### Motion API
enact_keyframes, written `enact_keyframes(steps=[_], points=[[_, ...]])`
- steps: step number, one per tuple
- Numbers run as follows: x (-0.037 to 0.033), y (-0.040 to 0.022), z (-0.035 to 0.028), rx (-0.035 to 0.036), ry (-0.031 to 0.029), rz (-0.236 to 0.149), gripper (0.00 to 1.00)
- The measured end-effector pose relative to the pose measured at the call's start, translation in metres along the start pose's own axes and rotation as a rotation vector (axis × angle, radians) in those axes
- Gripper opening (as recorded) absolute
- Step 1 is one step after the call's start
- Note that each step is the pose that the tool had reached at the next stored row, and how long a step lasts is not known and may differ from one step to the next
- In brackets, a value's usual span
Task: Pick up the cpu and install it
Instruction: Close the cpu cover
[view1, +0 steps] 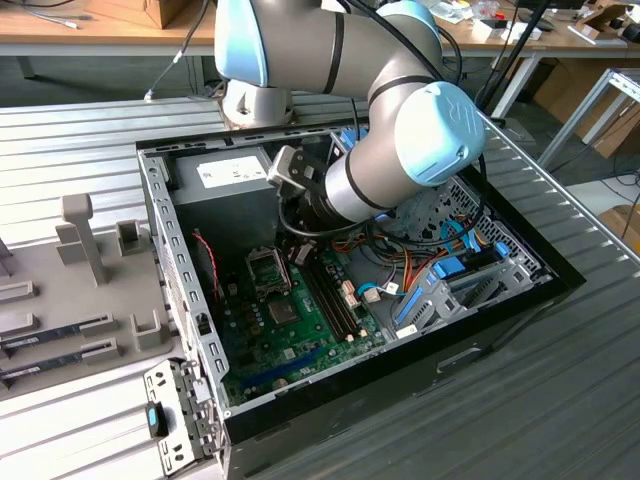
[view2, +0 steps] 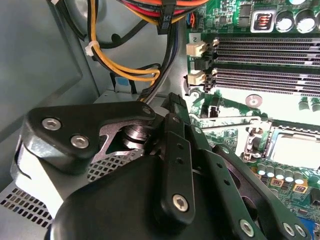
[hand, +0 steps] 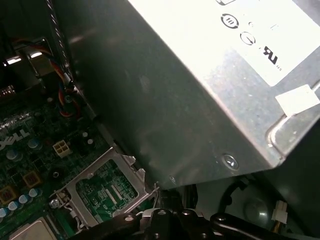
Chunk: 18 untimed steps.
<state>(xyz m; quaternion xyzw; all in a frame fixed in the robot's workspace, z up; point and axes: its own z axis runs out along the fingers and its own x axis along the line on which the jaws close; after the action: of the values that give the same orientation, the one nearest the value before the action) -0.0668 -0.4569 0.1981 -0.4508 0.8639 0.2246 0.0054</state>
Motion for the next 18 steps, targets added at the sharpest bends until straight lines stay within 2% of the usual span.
enact_keyframes(steps=[6, 8, 9, 13, 15, 18], points=[[0.0025, 0.0011, -0.0001, -0.0008, -0.0008, 0.0, 0.11], [0.0026, 0.001, -0.0001, 0.0014, 0.002, 0.001, 0.11], [0.0026, 0.001, -0.0002, 0.0054, 0.0074, 0.002, 0.11], [0.0027, 0.001, -0.0002, 0.0275, 0.037, 0.009, 0.11], [0.0026, 0.001, -0.0004, 0.0318, 0.0421, 0.011, 0.11], [0.0024, 0.0015, -0.0015, 0.0343, 0.0455, 0.011, 0.11]])
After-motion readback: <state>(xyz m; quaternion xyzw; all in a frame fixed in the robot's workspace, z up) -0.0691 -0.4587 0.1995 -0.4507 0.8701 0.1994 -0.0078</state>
